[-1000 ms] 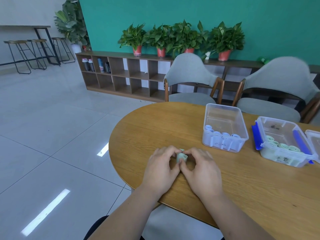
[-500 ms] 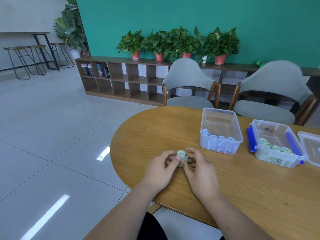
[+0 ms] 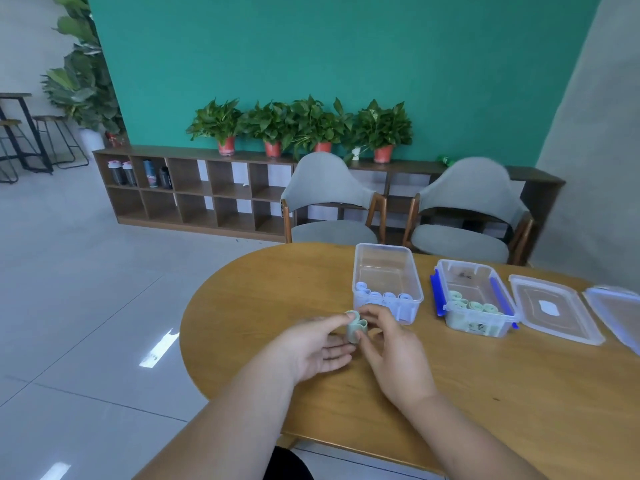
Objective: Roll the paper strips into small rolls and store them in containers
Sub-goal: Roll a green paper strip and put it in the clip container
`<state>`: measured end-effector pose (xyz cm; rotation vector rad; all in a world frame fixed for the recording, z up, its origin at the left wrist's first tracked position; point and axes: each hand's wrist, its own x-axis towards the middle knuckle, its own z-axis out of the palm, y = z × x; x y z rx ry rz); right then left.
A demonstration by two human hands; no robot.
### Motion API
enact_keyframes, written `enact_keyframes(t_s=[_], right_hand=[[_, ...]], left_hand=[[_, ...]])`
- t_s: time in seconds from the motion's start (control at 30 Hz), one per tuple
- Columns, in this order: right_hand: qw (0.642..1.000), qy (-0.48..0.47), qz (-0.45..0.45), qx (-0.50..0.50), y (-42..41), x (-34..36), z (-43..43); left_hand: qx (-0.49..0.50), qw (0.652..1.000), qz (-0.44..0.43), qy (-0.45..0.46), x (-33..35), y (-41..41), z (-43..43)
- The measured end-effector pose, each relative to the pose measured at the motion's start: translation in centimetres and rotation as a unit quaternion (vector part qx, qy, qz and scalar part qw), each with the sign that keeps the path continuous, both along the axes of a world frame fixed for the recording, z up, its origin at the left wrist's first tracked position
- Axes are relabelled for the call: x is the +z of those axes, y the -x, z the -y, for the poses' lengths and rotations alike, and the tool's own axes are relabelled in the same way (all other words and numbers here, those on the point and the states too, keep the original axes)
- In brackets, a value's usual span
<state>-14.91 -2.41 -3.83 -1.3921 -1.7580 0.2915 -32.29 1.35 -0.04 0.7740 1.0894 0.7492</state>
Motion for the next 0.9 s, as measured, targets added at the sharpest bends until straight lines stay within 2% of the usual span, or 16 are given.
enact_keyframes(t_s=[0.33,0.47,0.6,0.9], right_hand=[[0.998,0.001,-0.006,-0.065,-6.2,2.2,3.4],[0.998,-0.018,-0.017,-0.064,-8.9,3.0,4.5],[0.994,-0.060,0.021,-0.085,-11.5,3.5,4.7],[0.995,-0.062,0.022,-0.078,-16.8,4.8,4.0]], left_hand=[[-0.045,0.998,0.005,-0.037,1.7,-7.5,1.2],[-0.068,0.996,-0.005,-0.052,2.3,-10.1,1.4],[-0.060,0.997,-0.019,-0.044,2.9,-12.7,1.3],[-0.062,0.994,-0.050,-0.077,3.8,-17.2,-0.4]])
